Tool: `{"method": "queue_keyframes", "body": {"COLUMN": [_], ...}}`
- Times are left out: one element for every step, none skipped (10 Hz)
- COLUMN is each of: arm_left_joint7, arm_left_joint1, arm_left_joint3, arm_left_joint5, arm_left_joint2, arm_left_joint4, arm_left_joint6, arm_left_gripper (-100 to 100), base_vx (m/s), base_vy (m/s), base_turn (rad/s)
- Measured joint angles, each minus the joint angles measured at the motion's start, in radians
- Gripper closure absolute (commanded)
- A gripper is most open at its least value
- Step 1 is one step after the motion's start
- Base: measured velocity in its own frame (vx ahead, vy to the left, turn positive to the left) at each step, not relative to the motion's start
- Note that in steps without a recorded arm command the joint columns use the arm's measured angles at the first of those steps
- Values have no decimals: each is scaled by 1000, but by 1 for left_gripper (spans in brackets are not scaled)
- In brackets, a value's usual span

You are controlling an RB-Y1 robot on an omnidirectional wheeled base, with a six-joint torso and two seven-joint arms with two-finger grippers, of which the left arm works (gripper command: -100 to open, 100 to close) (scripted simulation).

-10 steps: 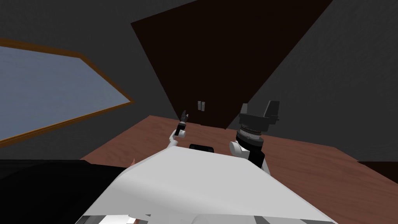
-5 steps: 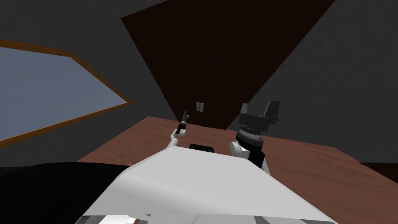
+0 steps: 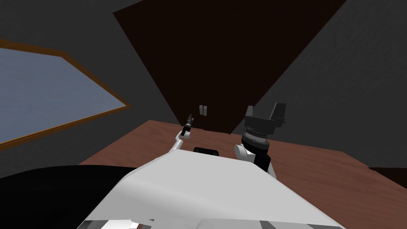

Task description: Pull the door open

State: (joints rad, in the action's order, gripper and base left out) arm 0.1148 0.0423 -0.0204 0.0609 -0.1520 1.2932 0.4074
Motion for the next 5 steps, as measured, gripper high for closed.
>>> {"method": "queue_keyframes", "body": {"arm_left_joint7": [2, 1, 2, 3, 2], "arm_left_joint1": [13, 23, 36, 45, 57], "arm_left_joint3": [0, 0, -1, 0, 0], "arm_left_joint5": [1, 0, 0, 1, 1], "arm_left_joint2": [-5, -4, -8, -9, -10], "arm_left_joint4": [-22, -41, -66, -81, -100], "arm_left_joint6": [-9, -19, -20, -25, -29], "arm_left_gripper": [-100, -100, -100, -100, -100], "base_vx": [150, 130, 103, 92, 119], "base_vy": [-45, -36, -31, -28, -36], "base_turn": [-21, -16, -16, -18, -26]}}
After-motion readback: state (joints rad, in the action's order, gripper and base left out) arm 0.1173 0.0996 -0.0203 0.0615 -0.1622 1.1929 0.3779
